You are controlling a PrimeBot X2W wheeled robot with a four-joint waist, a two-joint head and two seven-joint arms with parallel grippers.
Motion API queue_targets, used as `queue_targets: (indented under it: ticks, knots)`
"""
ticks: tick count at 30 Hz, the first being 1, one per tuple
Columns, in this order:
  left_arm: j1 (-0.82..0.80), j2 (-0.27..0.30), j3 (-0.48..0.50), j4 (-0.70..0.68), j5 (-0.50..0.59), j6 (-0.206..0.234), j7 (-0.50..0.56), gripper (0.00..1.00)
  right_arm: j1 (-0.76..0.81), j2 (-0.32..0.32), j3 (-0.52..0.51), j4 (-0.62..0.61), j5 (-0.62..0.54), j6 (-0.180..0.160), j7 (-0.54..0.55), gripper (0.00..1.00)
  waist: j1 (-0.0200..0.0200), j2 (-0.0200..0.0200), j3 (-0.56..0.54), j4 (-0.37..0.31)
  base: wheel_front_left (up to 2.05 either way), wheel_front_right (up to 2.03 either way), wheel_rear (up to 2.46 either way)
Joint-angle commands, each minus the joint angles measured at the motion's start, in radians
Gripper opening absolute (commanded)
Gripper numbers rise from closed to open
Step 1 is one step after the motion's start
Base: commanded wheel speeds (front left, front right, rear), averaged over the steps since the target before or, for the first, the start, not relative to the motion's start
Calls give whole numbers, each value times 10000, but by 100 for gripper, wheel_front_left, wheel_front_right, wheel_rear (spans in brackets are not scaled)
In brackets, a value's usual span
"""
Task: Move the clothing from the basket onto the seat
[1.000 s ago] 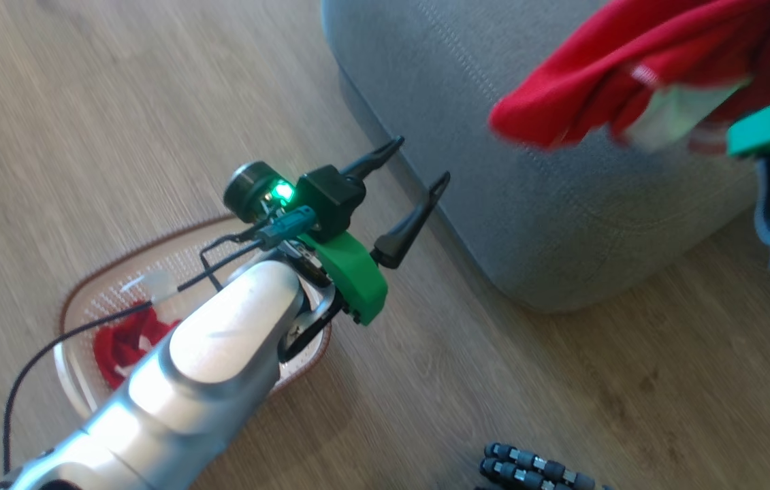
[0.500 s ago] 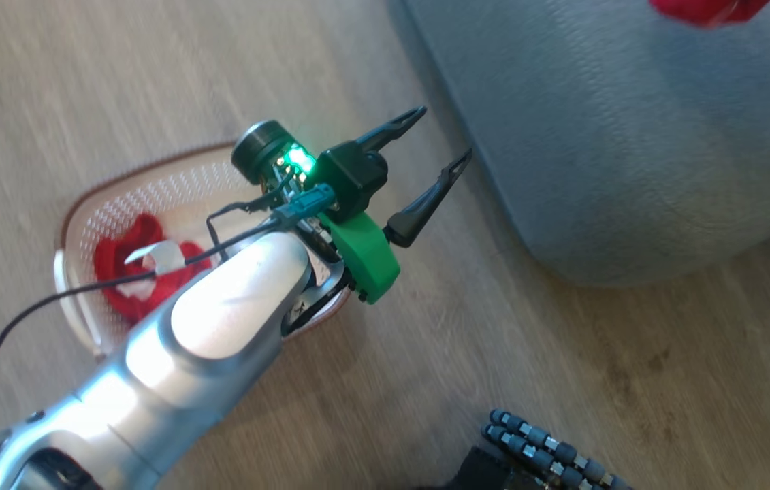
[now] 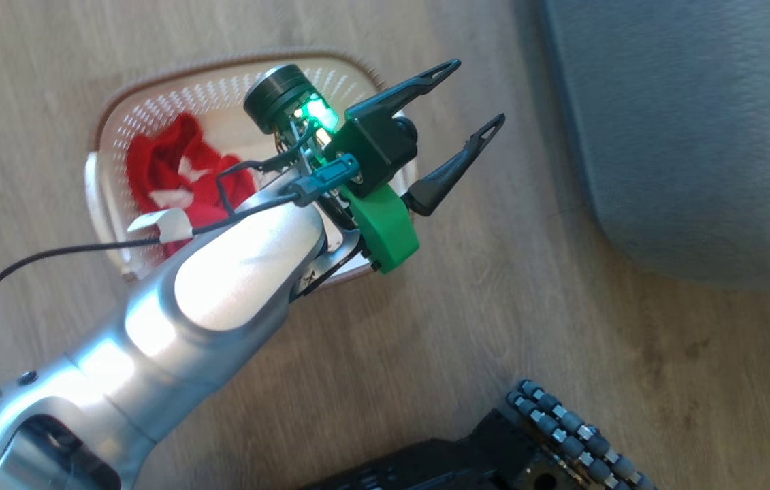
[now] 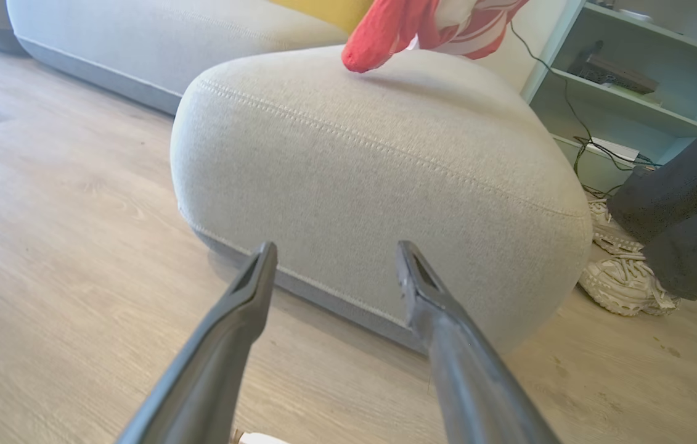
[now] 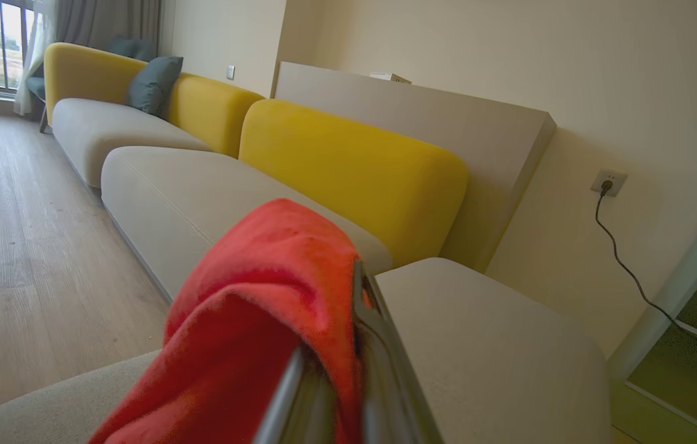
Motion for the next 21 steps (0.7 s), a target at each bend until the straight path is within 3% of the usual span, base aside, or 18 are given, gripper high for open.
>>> queue_targets:
  ticks: [1, 8, 10, 13, 16, 18, 19, 20, 21]
  knots:
    - [-223, -40, 165, -347, 111, -63, -49, 100, -137, -553, -403, 123, -340, 69, -49, 0, -1, 0, 501, 479, 0, 0, 0]
    - [-86, -21, 207, -311, 122, -63, -49, 100, -198, -92, -1477, 1626, -859, 69, -49, 0, -1, 0, 940, 877, 0, 0, 0]
    - [-65, -13, 236, -318, 131, -63, -49, 100, -161, 75, -1501, 1713, -884, 69, -49, 0, -1, 0, 969, 908, 0, 0, 0]
    - [-24, -14, 336, -312, 177, -63, -49, 100, 90, 827, -1203, 1719, -706, 69, -49, 0, -1, 0, 990, 966, 0, 0, 0]
    - [6, -52, 400, -319, 186, -63, -49, 100, 368, 1063, -947, 1585, -574, 69, -49, 0, -1, 0, 910, 989, 0, 0, 0]
    - [49, -81, 491, -320, 218, -63, -49, 100, 703, 1277, -668, 1401, -353, 69, -49, 31, -1, 0, 804, 1002, 0, 0, 0]
    - [83, -94, 540, -315, 227, -63, -49, 100, 893, 1364, -504, 1274, -243, 69, -49, 70, -1, 0, 742, 1001, 0, 0, 0]
    - [115, -106, 588, -311, 233, -63, -49, 100, 1089, 1410, -364, 1109, -145, 69, -49, 100, -1, 0, 693, 1004, 0, 0, 0]
    - [151, -114, 636, -301, 250, -63, -49, 100, 1314, 1467, -158, 968, -62, 69, -49, 100, -1, 0, 625, 1007, 0, 0, 0]
